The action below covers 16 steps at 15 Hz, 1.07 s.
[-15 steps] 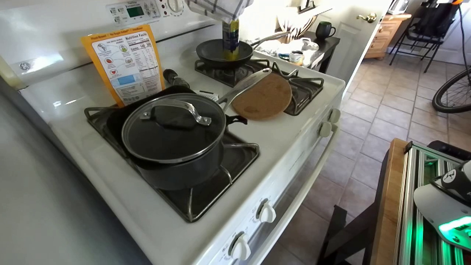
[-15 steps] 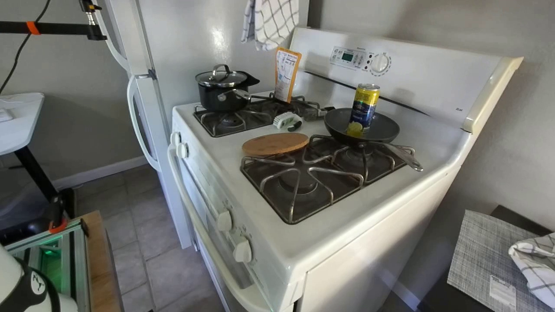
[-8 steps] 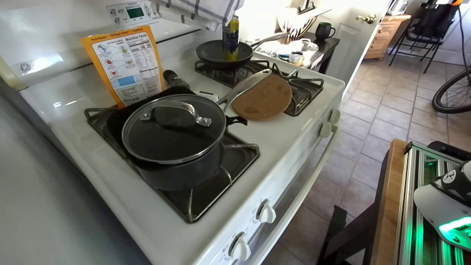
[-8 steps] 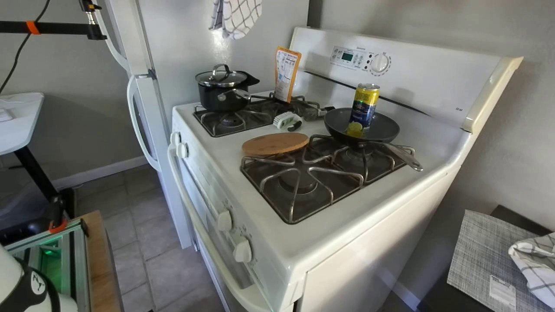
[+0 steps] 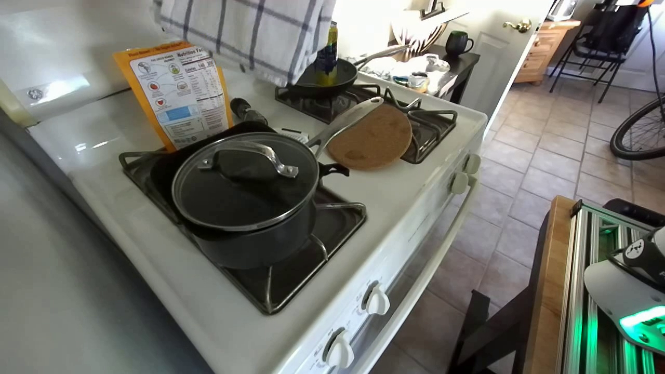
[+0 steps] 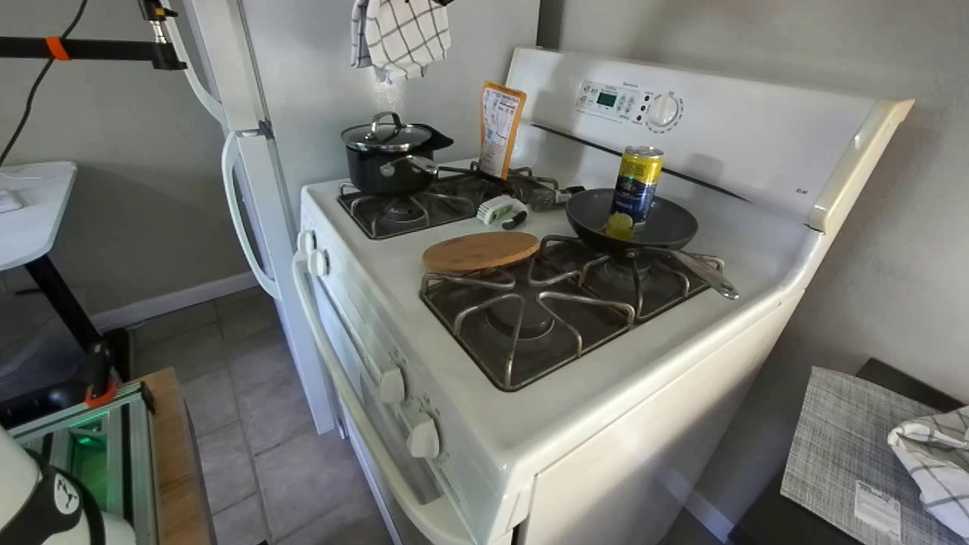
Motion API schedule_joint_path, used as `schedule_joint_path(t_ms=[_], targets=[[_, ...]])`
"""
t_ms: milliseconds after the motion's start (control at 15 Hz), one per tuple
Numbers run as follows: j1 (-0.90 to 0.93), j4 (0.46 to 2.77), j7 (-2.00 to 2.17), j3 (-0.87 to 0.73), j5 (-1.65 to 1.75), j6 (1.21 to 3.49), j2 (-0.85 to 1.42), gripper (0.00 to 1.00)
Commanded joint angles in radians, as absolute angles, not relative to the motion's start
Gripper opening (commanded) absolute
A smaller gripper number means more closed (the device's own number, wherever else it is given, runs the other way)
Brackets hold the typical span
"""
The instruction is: Put the white towel on top of the pot
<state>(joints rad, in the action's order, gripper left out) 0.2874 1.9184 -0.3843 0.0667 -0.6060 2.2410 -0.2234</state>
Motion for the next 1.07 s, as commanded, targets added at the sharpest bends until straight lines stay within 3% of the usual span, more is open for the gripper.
schedule_joint_path(t_ms=[0, 400, 1000], targets=[[0.308, 1.825, -0.384, 0.119, -0.692, 2.224, -0.121, 0.02], [0.298, 1.772, -0.345, 0.201, -0.699, 2.178, -0.035, 0.01], [0.251, 1.822, -0.280, 0.198, -0.693, 2.063, 0.019, 0.01]])
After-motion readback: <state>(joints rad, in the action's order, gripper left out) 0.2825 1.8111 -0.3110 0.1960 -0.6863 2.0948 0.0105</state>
